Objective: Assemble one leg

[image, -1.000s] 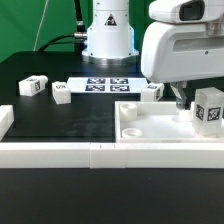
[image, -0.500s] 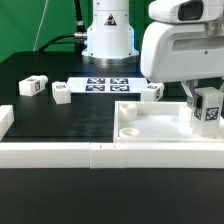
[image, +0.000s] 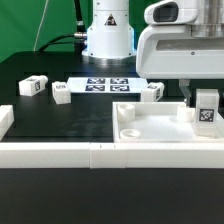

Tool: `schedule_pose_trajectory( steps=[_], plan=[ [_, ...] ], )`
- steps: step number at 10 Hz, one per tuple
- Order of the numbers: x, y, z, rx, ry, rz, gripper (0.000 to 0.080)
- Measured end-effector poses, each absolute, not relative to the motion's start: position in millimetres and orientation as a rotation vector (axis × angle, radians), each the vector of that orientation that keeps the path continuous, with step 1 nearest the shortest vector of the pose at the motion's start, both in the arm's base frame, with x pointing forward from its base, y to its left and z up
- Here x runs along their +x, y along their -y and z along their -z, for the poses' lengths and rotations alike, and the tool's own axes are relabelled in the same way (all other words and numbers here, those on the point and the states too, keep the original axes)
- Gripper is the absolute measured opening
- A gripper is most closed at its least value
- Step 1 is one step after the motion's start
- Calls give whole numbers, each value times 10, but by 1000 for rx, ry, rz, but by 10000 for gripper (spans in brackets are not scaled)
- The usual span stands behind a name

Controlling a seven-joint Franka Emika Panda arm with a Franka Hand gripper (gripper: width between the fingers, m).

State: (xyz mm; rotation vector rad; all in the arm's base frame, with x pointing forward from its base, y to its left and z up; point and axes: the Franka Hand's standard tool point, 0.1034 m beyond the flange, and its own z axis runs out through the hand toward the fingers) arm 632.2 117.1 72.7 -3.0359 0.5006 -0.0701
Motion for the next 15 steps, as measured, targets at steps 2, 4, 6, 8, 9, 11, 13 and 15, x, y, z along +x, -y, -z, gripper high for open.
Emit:
schedule_pose_trajectory(
  steps=[2, 4, 6, 8, 9, 11, 13, 15],
  plan=[
    [6314, -1198, -723, -2922, -948, 57, 291],
    [6302, -1217, -720, -2716, -1434, 50, 291],
    [6303, -1212, -717, -2567, -1672, 44, 291],
    [6304, -1213, -716, -2435, -1849, 29, 291],
    [6303, -1212, -716, -2436, -1848, 30, 291],
    [6303, -1213, -715, -2490, -1775, 33, 501],
    [6303, -1195, -726, -2632, -1576, 26, 617],
    [6320, -1190, -742, -2819, -1223, 45, 640]
  ],
)
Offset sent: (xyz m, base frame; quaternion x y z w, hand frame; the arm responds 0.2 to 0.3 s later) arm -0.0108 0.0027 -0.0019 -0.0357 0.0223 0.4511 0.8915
